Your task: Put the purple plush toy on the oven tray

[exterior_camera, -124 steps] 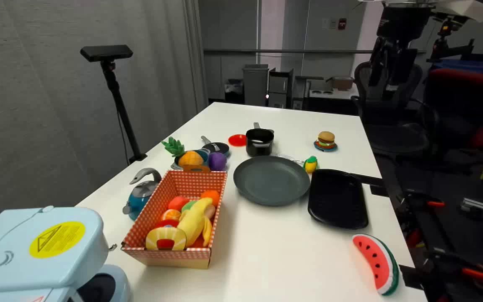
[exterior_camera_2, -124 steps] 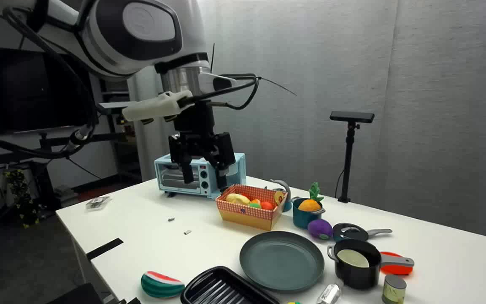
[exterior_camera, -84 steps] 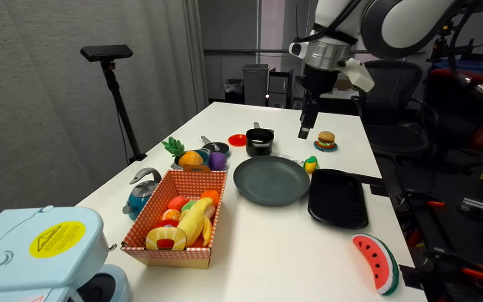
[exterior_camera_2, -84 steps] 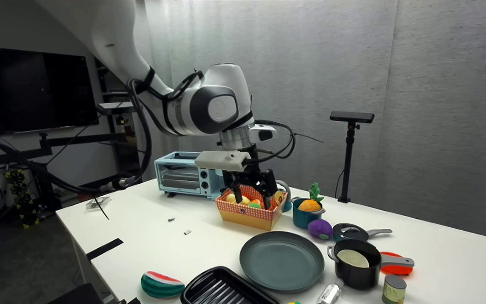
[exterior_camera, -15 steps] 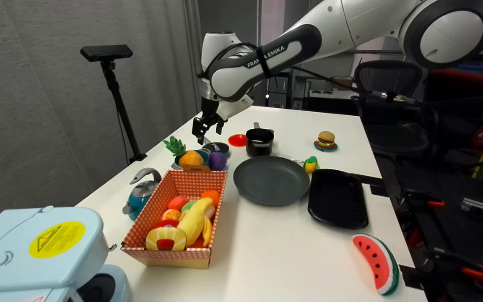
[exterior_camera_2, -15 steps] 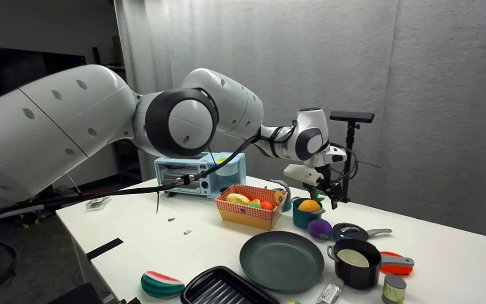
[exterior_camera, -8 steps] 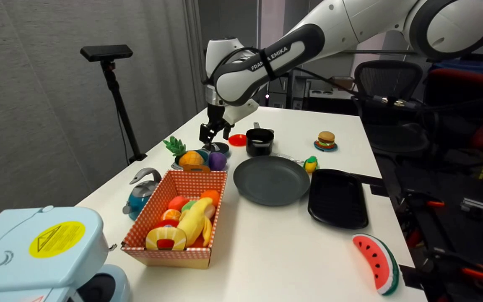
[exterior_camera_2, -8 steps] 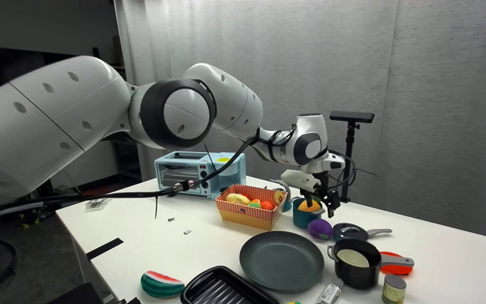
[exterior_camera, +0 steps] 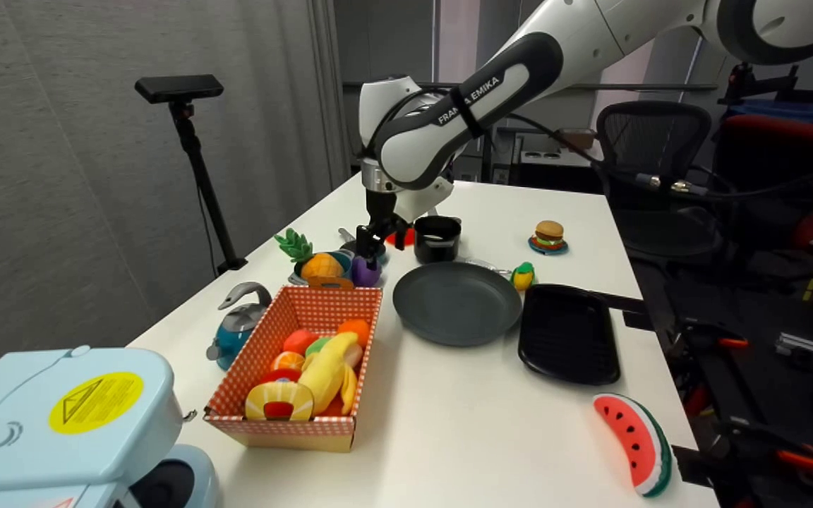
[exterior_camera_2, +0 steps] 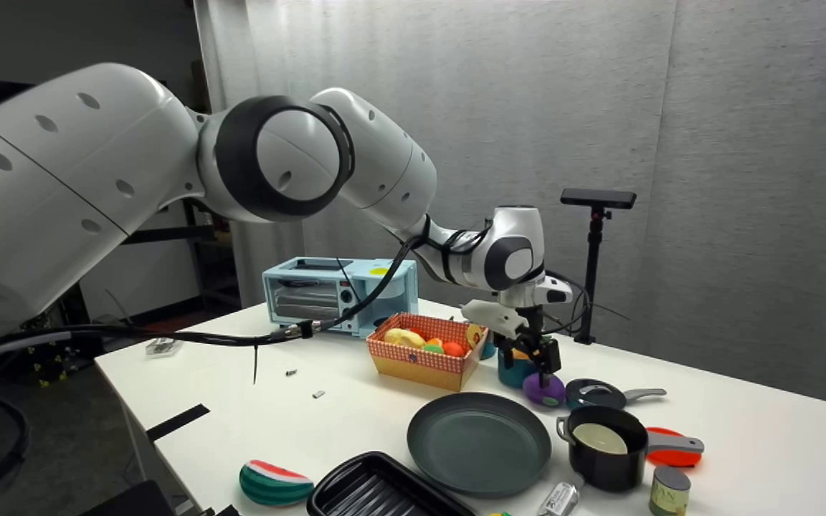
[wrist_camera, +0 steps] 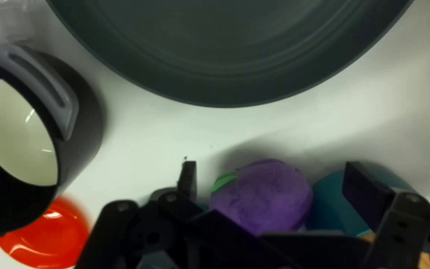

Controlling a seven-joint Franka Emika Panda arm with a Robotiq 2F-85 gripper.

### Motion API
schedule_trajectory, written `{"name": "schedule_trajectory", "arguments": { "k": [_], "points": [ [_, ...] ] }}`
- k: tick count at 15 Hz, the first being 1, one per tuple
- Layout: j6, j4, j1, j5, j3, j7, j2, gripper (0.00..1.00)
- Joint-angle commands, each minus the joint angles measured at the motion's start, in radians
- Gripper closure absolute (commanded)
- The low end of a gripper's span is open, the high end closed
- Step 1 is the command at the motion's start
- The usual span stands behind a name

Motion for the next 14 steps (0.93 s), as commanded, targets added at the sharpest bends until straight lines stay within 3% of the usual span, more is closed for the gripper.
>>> {"name": "schedule_trajectory", "arguments": {
  "k": [1,14],
  "points": [
    [0.031,-0.046,0.005,0.01,0.002,0.0,-0.025,0.0],
    [-0.029,0.169,-0.033,0.008,-0.009,-0.013,0.122,0.0]
  ]
}}
